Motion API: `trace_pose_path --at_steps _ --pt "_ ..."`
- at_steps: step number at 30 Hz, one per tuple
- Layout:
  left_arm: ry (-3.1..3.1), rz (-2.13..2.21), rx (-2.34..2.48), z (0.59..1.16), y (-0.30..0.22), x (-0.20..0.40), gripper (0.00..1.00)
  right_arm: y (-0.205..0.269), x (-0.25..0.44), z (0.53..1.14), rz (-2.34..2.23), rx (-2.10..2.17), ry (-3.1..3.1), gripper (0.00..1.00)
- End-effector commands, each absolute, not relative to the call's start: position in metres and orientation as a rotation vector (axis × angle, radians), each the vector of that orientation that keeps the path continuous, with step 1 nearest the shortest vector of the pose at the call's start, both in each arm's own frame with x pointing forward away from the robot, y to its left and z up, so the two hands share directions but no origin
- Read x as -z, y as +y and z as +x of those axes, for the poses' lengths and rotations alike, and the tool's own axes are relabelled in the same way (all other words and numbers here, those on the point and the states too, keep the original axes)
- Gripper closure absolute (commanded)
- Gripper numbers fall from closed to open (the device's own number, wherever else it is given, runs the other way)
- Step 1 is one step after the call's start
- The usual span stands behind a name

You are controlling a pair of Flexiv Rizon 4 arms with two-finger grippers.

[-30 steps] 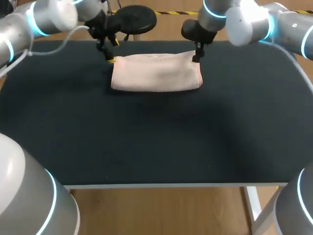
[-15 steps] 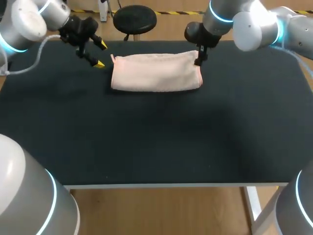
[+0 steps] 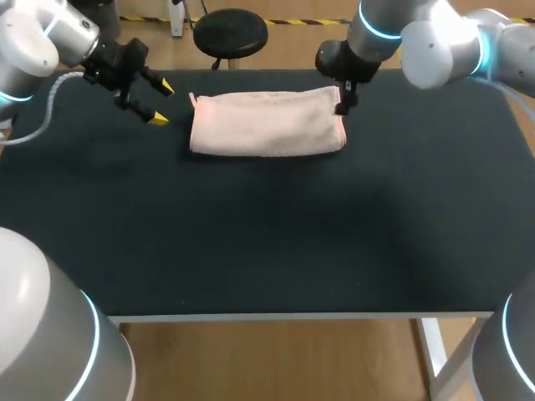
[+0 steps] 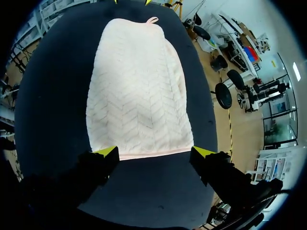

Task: Fold the towel

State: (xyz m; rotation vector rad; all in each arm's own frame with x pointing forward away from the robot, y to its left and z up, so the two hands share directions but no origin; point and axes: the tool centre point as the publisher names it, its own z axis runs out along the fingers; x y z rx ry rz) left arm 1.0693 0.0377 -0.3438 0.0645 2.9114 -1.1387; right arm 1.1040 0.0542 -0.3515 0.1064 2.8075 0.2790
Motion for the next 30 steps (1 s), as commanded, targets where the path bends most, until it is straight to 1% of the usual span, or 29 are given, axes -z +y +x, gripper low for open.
trace_pose_path --at_steps 1,14,18,23,30 --pt "2.915 0.067 1.137 1.07 0.038 0.343 0.0 0.053 0.349 1.102 0.107 -0.274 2.809 0.0" --pt "2.915 0.067 1.137 1.07 0.038 0.343 0.0 0.053 0.349 1.102 0.107 -0.274 2.809 0.0" --pt "2.915 0.067 1.137 1.07 0.038 0.343 0.0 0.052 0.356 1.118 0.504 -0.455 2.647 0.0" --pt "2.915 0.067 1.137 1.07 0.038 0.343 0.0 0.058 0.348 1.119 0.883 -0.671 2.428 0.0" --pt "2.915 0.067 1.137 1.07 0.038 0.343 0.0 0.061 0.335 1.11 1.258 -0.818 2.233 0.0"
